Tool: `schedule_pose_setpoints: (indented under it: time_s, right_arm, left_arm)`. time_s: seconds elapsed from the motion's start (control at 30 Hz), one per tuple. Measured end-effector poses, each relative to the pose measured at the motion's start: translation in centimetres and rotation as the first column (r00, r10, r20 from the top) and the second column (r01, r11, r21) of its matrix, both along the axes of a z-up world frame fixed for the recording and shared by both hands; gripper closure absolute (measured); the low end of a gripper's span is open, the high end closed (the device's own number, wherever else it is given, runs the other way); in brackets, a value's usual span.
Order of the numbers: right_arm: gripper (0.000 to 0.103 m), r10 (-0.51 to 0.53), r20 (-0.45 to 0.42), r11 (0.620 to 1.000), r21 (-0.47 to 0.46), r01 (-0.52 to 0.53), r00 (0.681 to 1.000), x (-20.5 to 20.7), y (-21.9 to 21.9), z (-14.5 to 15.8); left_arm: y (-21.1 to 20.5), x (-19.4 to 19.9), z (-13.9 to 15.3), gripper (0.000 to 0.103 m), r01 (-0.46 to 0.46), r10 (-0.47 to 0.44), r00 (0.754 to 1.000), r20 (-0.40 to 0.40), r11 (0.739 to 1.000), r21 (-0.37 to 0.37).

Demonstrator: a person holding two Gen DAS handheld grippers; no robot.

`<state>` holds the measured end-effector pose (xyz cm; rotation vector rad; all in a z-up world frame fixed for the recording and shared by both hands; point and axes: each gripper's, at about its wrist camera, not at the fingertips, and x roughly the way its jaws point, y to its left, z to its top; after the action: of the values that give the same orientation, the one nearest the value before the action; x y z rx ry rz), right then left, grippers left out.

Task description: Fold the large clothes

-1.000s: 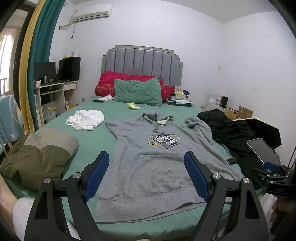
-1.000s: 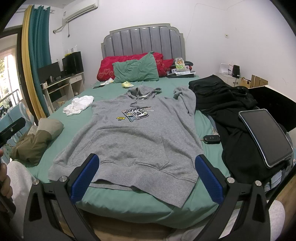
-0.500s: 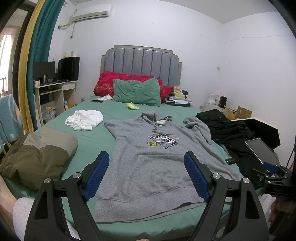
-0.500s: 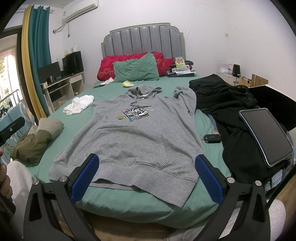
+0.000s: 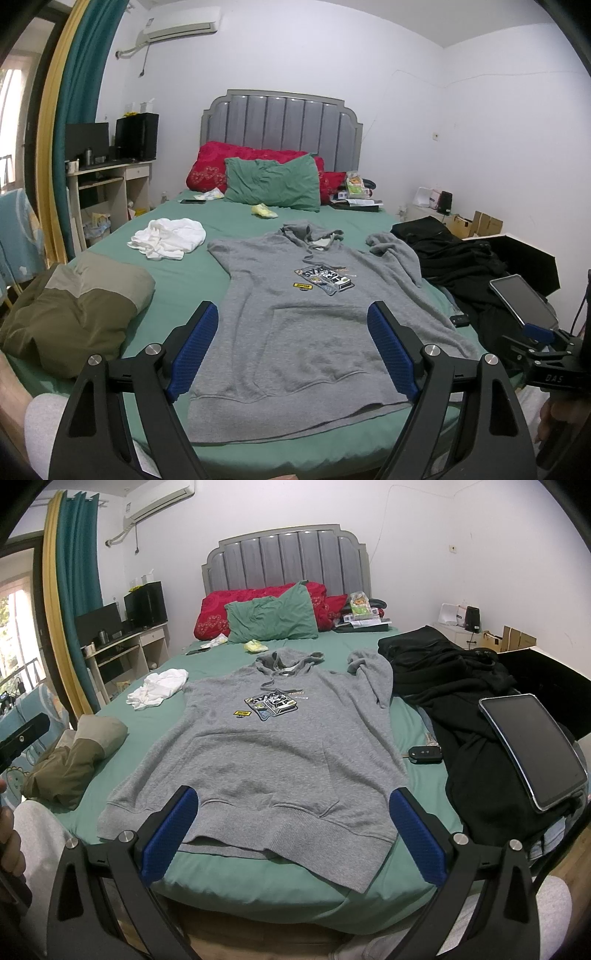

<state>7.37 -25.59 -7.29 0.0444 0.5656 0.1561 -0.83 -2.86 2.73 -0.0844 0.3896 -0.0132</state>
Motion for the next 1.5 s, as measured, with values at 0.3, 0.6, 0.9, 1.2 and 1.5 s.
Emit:
schedule_pose_setpoints:
  time_s: [0.3, 0.6, 0.9, 1.2, 1.5]
  right_arm:
    - [0.001, 0.010, -0.010, 1.000, -0.002, -0.010, 1.000, 0.7, -0.1, -0.2]
    - [0.001, 0.006, -0.017, 1.000, -0.022, -0.006, 1.000, 8.5, -2.8, 0.4]
    - [0.030, 0.021, -0.064, 0.999, -0.036, -0.023, 0.998, 24.7, -8.0, 0.2]
    - [0.042, -0.027, -0.171, 0.994, -0.107, 0.009, 0.985, 44.1, -12.5, -2.4]
    - [0.042, -0.103, -0.311, 0.992, -0.100, 0.075, 0.945, 60.2, -15.5, -5.9]
  left_arm:
    - [1.2, 1.9, -1.0, 0.018, 0.042, -0.043, 0.999, -0.019, 0.999, -0.034]
    - [1.6, 10.3, -3.2, 0.018, 0.086, -0.088, 0.991, -0.104, 0.996, -0.029]
    - [4.3, 24.9, -7.5, 0.018, 0.133, -0.133, 0.976, -0.172, 0.991, -0.016]
    - [12.3, 34.9, -13.6, 0.018, -0.089, 0.075, 0.954, -0.291, 0.995, -0.036]
    - [14.1, 36.3, -14.7, 0.018, -0.073, 0.069, 0.948, -0.312, 0.997, -0.002]
